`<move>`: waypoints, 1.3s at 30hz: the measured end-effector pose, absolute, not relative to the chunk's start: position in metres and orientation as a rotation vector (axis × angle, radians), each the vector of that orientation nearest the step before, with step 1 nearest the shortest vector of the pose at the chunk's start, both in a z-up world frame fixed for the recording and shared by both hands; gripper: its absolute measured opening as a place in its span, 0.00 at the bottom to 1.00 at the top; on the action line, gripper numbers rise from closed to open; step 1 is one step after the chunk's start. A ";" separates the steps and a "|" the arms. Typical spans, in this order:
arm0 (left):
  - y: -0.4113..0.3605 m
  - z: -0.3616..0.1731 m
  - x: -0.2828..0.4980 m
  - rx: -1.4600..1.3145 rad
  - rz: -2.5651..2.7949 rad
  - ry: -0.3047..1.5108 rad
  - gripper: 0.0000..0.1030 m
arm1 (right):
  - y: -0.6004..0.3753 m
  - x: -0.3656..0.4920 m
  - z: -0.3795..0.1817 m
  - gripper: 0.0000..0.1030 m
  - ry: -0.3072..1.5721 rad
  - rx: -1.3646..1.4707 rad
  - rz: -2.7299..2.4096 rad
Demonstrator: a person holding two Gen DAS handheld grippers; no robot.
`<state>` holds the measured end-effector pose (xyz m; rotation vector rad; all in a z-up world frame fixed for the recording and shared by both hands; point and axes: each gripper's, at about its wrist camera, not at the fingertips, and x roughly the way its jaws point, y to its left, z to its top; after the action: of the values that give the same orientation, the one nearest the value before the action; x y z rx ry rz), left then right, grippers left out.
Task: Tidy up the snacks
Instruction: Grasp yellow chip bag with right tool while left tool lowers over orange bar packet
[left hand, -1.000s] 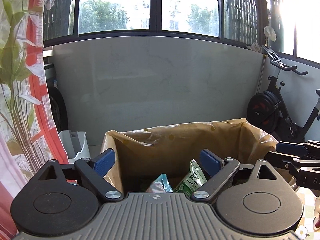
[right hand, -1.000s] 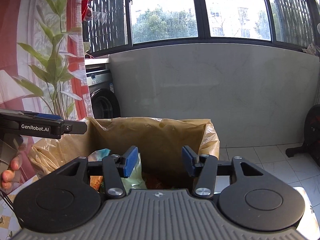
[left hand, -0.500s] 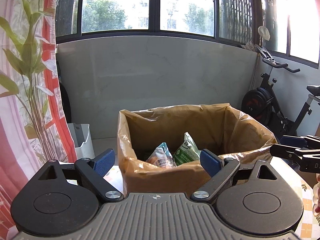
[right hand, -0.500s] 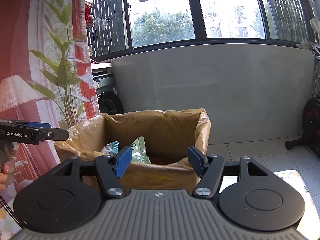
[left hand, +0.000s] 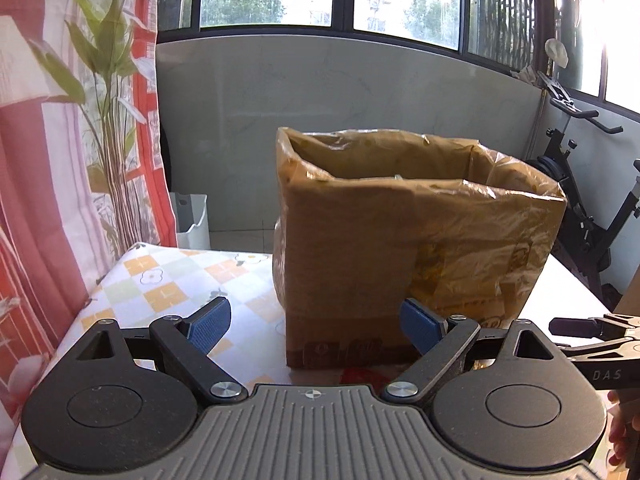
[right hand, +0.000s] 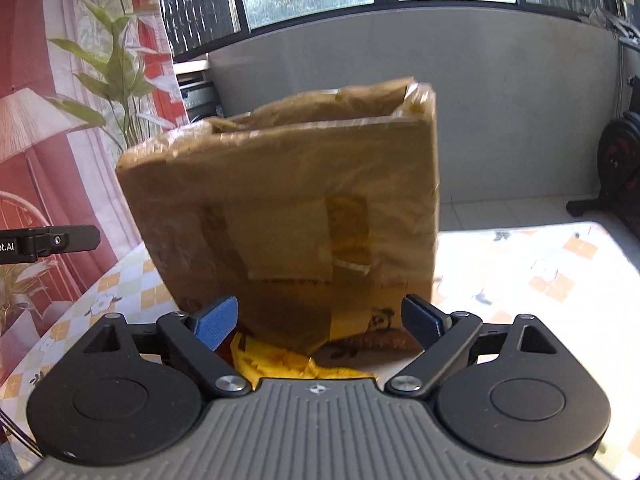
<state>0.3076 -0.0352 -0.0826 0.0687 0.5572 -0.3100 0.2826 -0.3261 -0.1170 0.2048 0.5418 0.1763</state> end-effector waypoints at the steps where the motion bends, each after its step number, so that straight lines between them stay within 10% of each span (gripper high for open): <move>1: -0.034 -0.087 0.306 0.071 -0.303 0.565 0.90 | -0.322 0.284 -0.123 0.88 0.565 0.213 0.185; 11: -0.023 -0.108 0.294 0.045 -0.277 0.604 0.90 | -0.309 0.291 -0.163 0.88 0.744 0.227 0.206; 18: -0.017 -0.129 0.294 0.017 -0.231 0.674 0.90 | -0.313 0.280 -0.155 0.62 0.724 0.178 0.250; 39: -0.019 -0.142 0.278 0.008 -0.233 0.736 0.90 | -0.327 0.243 -0.144 0.60 0.634 0.030 0.185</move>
<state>0.2784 -0.0185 -0.1419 0.0076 0.7363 -0.2331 0.2429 -0.3265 -0.1442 0.0302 0.6340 0.1854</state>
